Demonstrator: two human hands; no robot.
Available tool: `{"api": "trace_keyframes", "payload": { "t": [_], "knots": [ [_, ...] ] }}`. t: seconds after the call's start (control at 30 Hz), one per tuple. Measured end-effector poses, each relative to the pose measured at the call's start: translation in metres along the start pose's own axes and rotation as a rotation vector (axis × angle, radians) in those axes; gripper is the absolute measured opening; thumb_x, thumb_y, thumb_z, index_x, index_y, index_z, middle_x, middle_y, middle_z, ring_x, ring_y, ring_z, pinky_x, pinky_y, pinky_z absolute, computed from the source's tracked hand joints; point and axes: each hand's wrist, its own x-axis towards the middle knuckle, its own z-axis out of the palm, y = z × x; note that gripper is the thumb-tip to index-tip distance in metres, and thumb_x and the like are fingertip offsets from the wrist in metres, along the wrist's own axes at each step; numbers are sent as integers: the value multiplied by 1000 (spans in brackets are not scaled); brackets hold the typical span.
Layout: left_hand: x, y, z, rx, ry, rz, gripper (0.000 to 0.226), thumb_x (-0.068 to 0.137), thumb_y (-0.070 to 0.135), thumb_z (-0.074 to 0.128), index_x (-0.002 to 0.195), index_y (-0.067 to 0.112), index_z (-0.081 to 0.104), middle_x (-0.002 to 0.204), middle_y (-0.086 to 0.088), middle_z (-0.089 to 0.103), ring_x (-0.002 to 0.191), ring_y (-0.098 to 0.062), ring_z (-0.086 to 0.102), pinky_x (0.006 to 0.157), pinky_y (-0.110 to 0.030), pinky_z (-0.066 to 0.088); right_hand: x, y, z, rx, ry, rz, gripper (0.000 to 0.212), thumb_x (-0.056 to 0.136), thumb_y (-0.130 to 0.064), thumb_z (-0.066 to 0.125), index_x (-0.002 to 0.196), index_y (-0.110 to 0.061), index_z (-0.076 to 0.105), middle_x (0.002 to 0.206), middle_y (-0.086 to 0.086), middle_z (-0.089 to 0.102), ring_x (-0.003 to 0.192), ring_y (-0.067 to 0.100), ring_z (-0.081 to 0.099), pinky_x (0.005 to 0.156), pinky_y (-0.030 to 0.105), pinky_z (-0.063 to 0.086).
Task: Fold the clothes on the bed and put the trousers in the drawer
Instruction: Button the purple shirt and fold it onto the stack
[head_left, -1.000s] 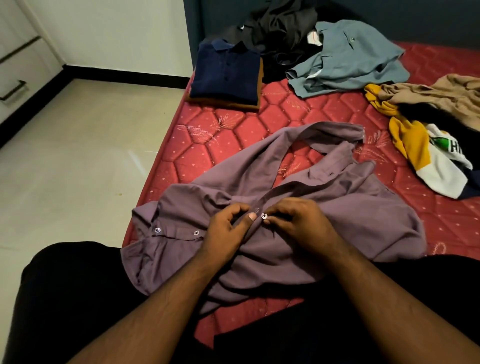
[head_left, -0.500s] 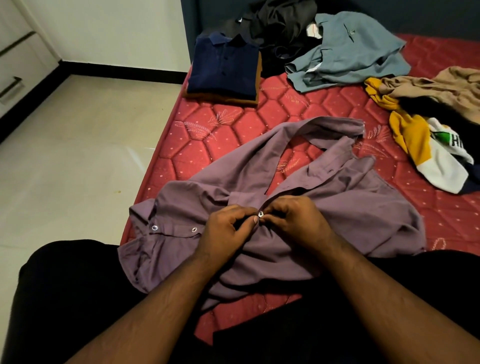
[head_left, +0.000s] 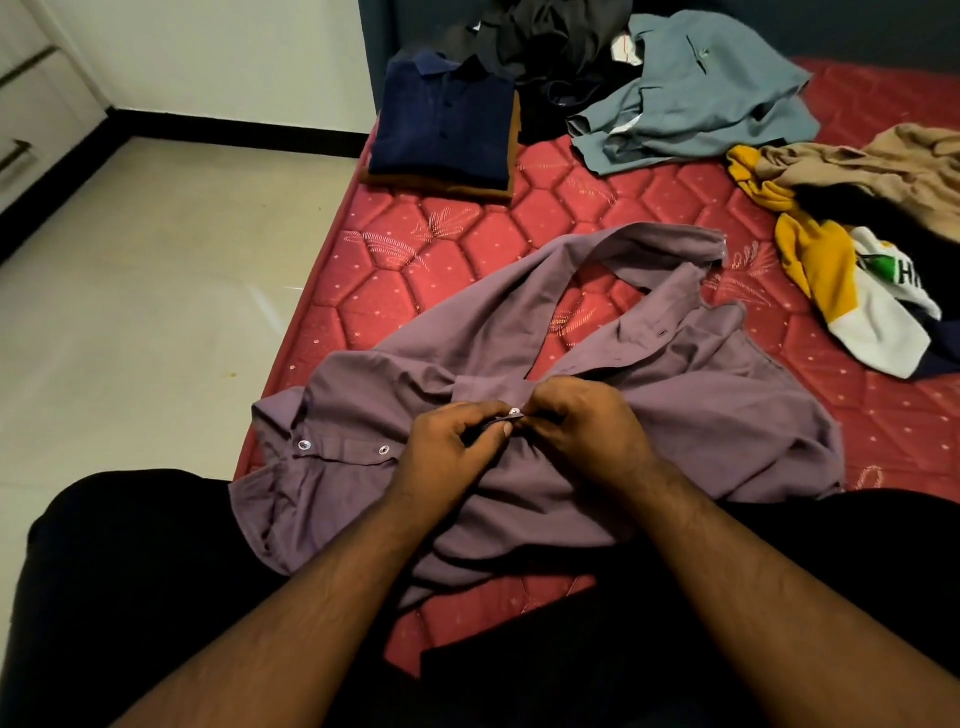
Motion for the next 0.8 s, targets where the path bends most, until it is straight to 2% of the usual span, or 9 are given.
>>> {"api": "trace_keyframes", "payload": {
  "t": [0.1, 0.23, 0.3, 0.37, 0.43, 0.57, 0.67, 0.73, 0.8],
  "knots": [
    [2, 0, -3, -8, -163, -68, 25, 89, 21, 61, 108, 15, 75, 101, 10, 75, 91, 2, 68, 84, -21, 53, -1, -3, -1, -4, 6, -24, 20, 79, -31, 60, 70, -14, 61, 70, 3, 60, 64, 26, 59, 52, 36, 49],
    [5, -3, -7, 137, -304, -90, 28, 91, 38, 51, 100, 21, 72, 87, 4, 73, 80, -15, 68, 73, -36, 54, -6, -3, 0, 62, -5, -42, 16, 80, -28, 56, 72, -14, 58, 73, 0, 57, 67, 25, 58, 53, 41, 49],
    [4, -2, -7, 216, -297, -77, 28, 92, 40, 48, 112, 29, 63, 98, 4, 72, 91, -17, 67, 79, -34, 52, -5, -2, 1, 98, 3, -32, 12, 79, -26, 55, 73, -16, 58, 75, 0, 56, 68, 25, 57, 54, 43, 49],
    [1, 1, -7, 184, -261, -63, 35, 92, 37, 50, 126, 35, 52, 116, 10, 68, 107, -11, 64, 91, -27, 49, -3, -3, 3, 109, 9, -32, 11, 79, -25, 53, 74, -17, 57, 76, 0, 55, 68, 25, 57, 54, 43, 49],
    [1, 3, -6, 141, -259, -36, 37, 91, 33, 54, 128, 32, 54, 118, 12, 67, 107, -5, 63, 93, -24, 48, -3, -2, 3, 106, 14, -37, 8, 79, -22, 54, 74, -17, 57, 76, 0, 54, 68, 25, 56, 54, 43, 48],
    [4, 1, -8, 103, -248, -25, 33, 87, 36, 59, 119, 31, 61, 113, 13, 68, 104, -1, 64, 92, -25, 51, -6, -1, 5, 103, 45, -18, 6, 78, -14, 61, 74, -16, 56, 76, -1, 53, 68, 22, 54, 54, 42, 47],
    [4, 2, -11, 142, -285, -47, 37, 84, 36, 63, 120, 28, 63, 111, 12, 69, 101, -2, 64, 90, -24, 50, -7, -4, 6, 174, 29, 21, 10, 80, -17, 64, 75, -15, 55, 76, -3, 56, 70, 19, 54, 59, 40, 47],
    [3, 0, -18, 252, -320, -36, 33, 84, 43, 58, 109, 24, 66, 97, 8, 70, 90, -10, 65, 80, -31, 53, -6, 0, 5, 244, -12, 144, 14, 85, -22, 63, 79, -20, 50, 74, -6, 57, 70, 19, 54, 63, 38, 47],
    [2, -5, -29, 311, -307, -7, 26, 85, 43, 53, 88, 19, 63, 77, 7, 62, 74, -12, 59, 68, -35, 50, -3, 11, -3, 216, -107, 266, 20, 87, -22, 62, 80, -23, 42, 73, -7, 56, 71, 21, 54, 65, 37, 45]
  ]
}}
